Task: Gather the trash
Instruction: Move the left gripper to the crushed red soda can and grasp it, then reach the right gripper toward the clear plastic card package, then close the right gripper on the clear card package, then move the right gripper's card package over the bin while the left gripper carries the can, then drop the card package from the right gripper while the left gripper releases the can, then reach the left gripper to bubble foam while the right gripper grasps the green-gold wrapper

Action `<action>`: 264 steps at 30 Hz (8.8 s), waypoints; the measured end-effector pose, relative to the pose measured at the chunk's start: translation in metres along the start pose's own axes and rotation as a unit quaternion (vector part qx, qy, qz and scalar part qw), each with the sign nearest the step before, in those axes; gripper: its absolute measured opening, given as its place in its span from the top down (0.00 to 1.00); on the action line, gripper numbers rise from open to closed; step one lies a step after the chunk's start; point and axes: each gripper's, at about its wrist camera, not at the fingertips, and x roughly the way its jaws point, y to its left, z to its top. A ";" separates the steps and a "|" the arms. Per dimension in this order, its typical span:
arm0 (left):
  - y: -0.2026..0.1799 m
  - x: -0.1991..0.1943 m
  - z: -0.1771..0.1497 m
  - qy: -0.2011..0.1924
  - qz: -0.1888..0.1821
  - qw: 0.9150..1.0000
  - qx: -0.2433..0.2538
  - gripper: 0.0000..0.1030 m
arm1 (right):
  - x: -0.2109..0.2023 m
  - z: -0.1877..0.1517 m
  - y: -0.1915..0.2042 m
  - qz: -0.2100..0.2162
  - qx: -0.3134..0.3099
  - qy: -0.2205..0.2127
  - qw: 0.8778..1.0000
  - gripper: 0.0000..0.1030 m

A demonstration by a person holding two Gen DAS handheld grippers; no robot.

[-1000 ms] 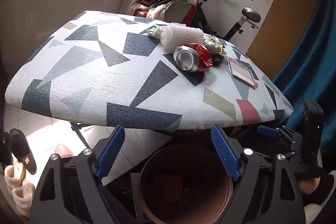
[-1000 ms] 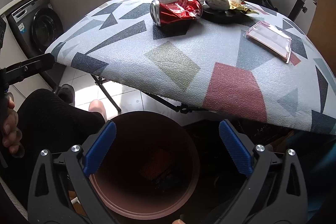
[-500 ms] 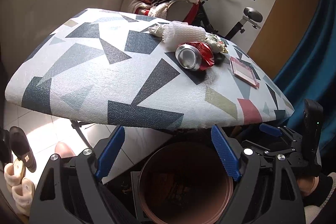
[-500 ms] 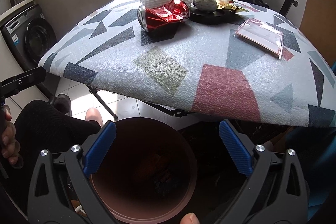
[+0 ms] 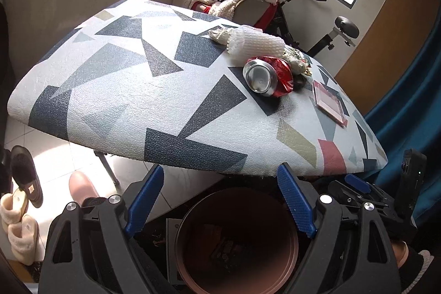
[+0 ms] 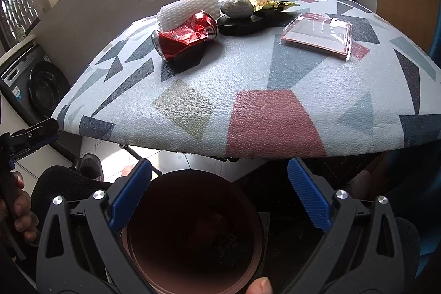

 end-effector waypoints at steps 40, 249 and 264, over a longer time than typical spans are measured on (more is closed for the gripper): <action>-0.037 0.127 0.117 0.011 0.042 0.991 -0.129 0.81 | 0.016 0.136 -0.130 -0.124 0.116 -0.105 0.980 0.06; -0.047 -0.006 0.012 -0.060 0.010 0.995 0.083 0.15 | -0.036 0.016 0.010 -0.065 -0.013 -0.078 0.995 0.06; -0.048 0.073 0.144 -0.051 -0.065 0.996 0.034 0.15 | 0.000 0.144 -0.045 -0.090 0.008 -0.107 0.990 0.06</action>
